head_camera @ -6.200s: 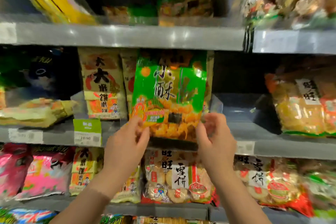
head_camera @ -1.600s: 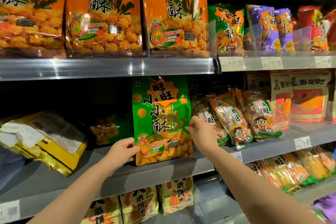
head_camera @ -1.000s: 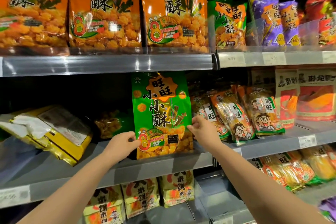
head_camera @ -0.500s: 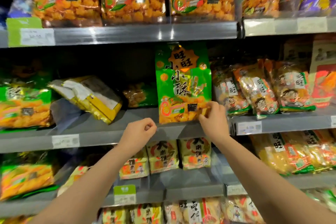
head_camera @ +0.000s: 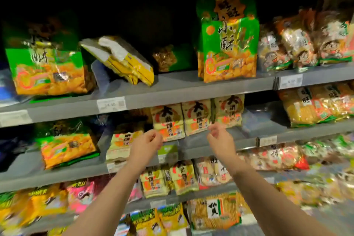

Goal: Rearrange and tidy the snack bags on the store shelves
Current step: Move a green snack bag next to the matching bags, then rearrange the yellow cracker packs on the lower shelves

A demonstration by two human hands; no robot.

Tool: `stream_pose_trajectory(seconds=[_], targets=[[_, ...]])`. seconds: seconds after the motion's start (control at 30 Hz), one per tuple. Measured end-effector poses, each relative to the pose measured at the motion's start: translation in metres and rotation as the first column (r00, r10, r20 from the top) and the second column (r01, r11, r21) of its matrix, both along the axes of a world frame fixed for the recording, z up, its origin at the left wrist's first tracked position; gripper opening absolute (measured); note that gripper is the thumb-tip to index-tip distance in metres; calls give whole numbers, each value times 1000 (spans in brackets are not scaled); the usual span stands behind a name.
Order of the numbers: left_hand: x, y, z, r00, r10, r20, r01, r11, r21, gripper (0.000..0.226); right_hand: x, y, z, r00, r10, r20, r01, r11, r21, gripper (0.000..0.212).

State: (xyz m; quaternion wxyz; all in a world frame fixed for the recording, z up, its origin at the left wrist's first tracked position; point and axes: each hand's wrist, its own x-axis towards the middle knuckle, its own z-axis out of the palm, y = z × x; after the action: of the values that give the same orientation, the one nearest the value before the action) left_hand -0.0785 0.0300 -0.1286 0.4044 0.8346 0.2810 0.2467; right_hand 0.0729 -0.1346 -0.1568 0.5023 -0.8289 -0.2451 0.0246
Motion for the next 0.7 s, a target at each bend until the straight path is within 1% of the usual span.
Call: stream_pose_trajectory(seconds=[0.1, 0.2, 0.27, 0.33, 0.4, 0.47, 0.53, 0.6, 0.67, 0.7], targets=[[-18, 15, -38, 997, 18, -70, -21, 999, -44, 27, -26, 15, -42, 994, 46, -100, -50, 998, -36, 9], [-26, 25, -78, 991, 23, -128, -30, 998, -57, 27, -35, 34, -81, 987, 36, -154, -60, 987, -151, 4], [-24, 34, -108, 989, 32, -143, -38, 999, -37, 28, -34, 47, -110, 987, 8, -158, -44, 974, -220, 6], [-17, 46, -144, 985, 50, -167, -51, 999, 0, 28, -30, 61, -145, 989, -7, -145, -28, 972, -234, 13], [-8, 56, -188, 982, 68, -174, -70, 998, -5, 26, -23, 75, -186, 994, -9, -110, -21, 964, -266, 16], [0, 65, -236, 982, 100, -159, -102, 995, -4, 26, -14, 88, -227, 994, 1, -112, -31, 962, -270, 17], [9, 74, -288, 980, 125, -154, -127, 992, 0, 23, -4, 103, -273, 991, -6, -137, -28, 970, -242, 20], [19, 84, -336, 978, 160, -132, -164, 986, -20, 14, 9, 117, -318, 992, -9, -130, -20, 974, -224, 33], [27, 94, -378, 968, 223, -119, -223, 975, 9, 33, 19, 131, -358, 998, -5, -69, -14, 963, -269, 56], [29, 97, -396, 960, 259, -102, -258, 966, 22, 44, 21, 137, -375, 1000, -17, -10, 13, 956, -293, 65]])
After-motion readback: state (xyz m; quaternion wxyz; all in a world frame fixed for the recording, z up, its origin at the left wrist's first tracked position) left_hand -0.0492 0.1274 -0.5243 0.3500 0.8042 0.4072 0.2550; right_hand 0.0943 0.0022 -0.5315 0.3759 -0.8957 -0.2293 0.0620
